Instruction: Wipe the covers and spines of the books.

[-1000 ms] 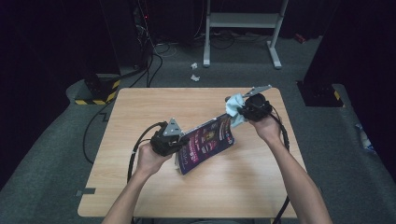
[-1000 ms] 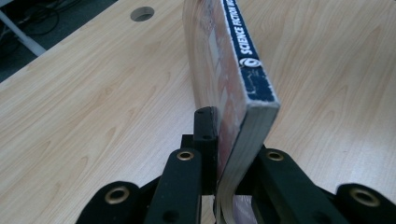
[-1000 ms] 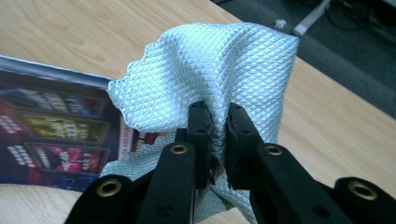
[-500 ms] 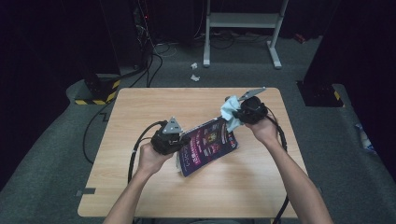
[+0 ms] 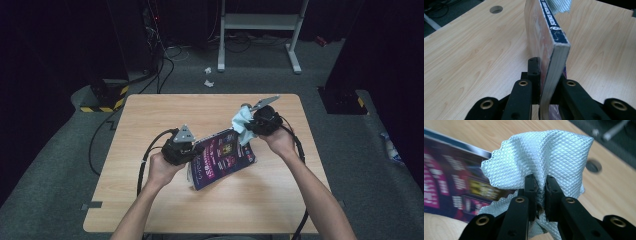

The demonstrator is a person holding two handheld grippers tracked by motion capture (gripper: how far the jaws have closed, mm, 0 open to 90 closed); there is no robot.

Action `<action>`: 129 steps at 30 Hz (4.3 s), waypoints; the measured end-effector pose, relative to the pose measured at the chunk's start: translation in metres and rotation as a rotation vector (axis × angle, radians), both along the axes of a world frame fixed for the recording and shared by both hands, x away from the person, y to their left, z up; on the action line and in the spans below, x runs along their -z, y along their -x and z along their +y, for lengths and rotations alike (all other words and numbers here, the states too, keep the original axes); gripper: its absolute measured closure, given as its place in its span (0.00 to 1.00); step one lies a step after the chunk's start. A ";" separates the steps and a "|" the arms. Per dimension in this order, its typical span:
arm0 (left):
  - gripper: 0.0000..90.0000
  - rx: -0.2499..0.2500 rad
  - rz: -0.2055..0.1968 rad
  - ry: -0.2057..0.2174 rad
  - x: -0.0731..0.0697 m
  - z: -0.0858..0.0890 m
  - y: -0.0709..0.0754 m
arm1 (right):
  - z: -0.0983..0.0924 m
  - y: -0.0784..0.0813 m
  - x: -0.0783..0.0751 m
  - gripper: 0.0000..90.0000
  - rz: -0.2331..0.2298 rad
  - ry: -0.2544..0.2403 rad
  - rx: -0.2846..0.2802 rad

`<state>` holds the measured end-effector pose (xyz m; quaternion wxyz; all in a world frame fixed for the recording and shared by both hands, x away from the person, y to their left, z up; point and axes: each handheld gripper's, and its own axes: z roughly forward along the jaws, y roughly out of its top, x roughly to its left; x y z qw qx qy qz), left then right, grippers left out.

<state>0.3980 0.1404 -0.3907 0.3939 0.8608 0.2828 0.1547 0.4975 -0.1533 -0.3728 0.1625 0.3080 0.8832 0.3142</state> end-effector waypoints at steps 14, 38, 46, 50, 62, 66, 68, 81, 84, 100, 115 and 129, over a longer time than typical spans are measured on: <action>0.93 0.015 -0.005 -0.005 0.000 -0.005 -0.001 | 0.014 0.013 -0.006 0.91 0.039 -0.009 -0.121; 0.93 0.012 -0.006 0.001 0.000 -0.006 -0.003 | 0.006 0.012 0.009 0.91 0.109 -0.034 -0.081; 0.93 0.011 -0.008 0.005 0.001 -0.003 0.000 | 0.023 0.018 0.003 0.91 0.094 -0.013 -0.134; 0.93 0.023 -0.018 0.007 0.001 -0.003 0.000 | -0.003 -0.001 0.016 0.91 0.153 0.008 -0.004; 0.93 0.010 -0.012 0.006 0.003 -0.003 0.001 | 0.008 0.014 0.020 0.91 0.106 0.018 -0.068; 0.93 0.017 -0.012 0.014 0.003 -0.002 0.001 | -0.009 0.001 0.028 0.91 0.140 0.025 0.021; 0.93 0.021 -0.015 0.011 0.001 -0.004 0.001 | -0.017 -0.004 0.031 0.91 0.157 0.021 0.065; 0.93 0.024 -0.021 -0.005 0.005 -0.006 0.001 | -0.017 -0.011 0.035 0.91 0.182 0.022 0.090; 0.93 0.022 -0.019 -0.018 0.011 -0.006 0.002 | 0.005 0.004 0.031 0.91 0.167 0.027 -0.038; 0.93 0.010 -0.029 -0.040 0.016 -0.007 0.004 | 0.042 0.034 0.016 0.91 0.119 -0.012 -0.196; 0.93 0.004 -0.044 -0.064 0.018 -0.009 0.004 | 0.061 0.053 0.008 0.91 0.086 -0.031 -0.263; 0.93 0.008 -0.048 -0.076 0.018 -0.013 0.003 | 0.060 0.054 0.008 0.91 0.093 -0.027 -0.262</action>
